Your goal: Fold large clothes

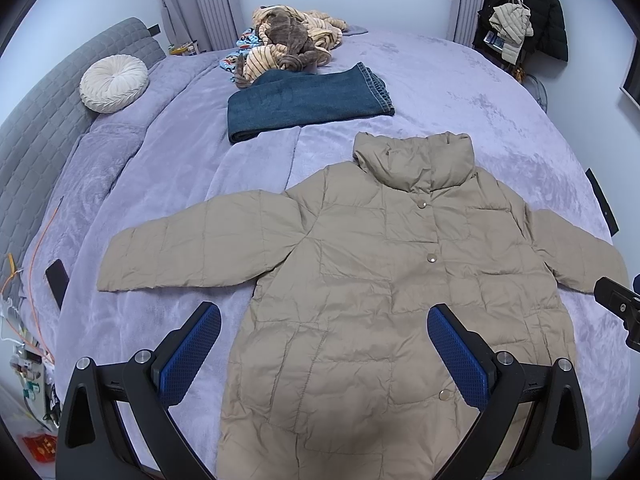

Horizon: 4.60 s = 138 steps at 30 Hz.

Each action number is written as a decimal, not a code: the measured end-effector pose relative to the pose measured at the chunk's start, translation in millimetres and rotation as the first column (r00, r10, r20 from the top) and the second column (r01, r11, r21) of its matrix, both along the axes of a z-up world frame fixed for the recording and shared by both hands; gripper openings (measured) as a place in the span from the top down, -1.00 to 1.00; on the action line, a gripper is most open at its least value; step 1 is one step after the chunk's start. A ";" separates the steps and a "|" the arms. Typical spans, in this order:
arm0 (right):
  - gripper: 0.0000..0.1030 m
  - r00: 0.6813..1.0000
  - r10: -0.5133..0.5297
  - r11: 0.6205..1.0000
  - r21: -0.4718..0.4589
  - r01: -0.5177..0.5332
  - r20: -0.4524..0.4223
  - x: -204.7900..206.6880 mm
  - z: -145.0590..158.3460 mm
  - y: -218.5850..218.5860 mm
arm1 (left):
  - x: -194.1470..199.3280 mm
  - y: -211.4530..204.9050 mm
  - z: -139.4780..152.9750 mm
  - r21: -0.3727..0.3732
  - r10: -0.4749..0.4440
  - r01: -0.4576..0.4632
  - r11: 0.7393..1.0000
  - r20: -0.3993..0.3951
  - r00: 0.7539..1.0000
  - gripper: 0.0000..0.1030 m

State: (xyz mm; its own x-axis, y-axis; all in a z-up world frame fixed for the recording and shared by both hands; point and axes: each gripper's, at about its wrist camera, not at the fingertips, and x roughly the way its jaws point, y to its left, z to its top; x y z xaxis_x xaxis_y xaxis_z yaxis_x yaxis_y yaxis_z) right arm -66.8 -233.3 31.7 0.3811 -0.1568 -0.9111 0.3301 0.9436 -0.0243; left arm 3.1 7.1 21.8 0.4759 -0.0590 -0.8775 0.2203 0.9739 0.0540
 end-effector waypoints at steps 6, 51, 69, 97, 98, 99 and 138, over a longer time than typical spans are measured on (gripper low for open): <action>-1.00 1.000 -0.002 1.000 0.000 0.002 0.000 -0.3 0.1 0.3 | 0.6 0.7 0.5 -0.001 0.001 -0.001 1.000 0.001 1.000 -1.00; -1.00 1.000 -0.001 1.000 0.003 0.001 -0.001 0.7 0.6 -0.3 | 3.3 7.7 4.2 -0.006 0.005 -0.005 1.000 0.001 1.000 -1.00; -1.00 1.000 -0.003 1.000 0.001 0.003 -0.005 0.7 2.7 1.6 | 1.8 13.5 -1.9 -0.010 0.006 -0.006 1.000 -0.005 1.000 -1.00; -1.00 0.998 0.054 0.988 0.148 -0.050 -0.024 32.4 -39.6 60.8 | 31.0 135.5 -81.2 -0.091 0.213 -0.228 0.969 -0.157 0.964 -1.00; -1.00 0.998 0.059 0.986 0.156 -0.056 -0.016 35.7 -42.7 66.6 | 35.3 145.6 -88.8 -0.099 0.224 -0.243 0.965 -0.172 0.959 -1.00; -1.00 0.998 0.063 0.984 0.168 -0.061 -0.004 38.0 -46.1 71.8 | 39.3 155.5 -96.1 -0.111 0.235 -0.258 0.960 -0.185 0.954 -1.00; -0.28 0.968 0.221 0.808 0.534 -0.250 0.119 211.1 -202.1 209.3 | 204.3 314.6 -174.2 -0.308 0.440 -0.394 0.866 0.094 0.893 0.75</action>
State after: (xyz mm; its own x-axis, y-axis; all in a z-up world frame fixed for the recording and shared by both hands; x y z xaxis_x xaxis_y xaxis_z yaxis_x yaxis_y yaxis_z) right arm 144.3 -24.0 -170.4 0.3884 0.4557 -0.8009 0.0834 0.8482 0.5230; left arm 207.4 321.7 -152.4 0.6391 -0.0508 -0.7675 -0.1986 0.9531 -0.2285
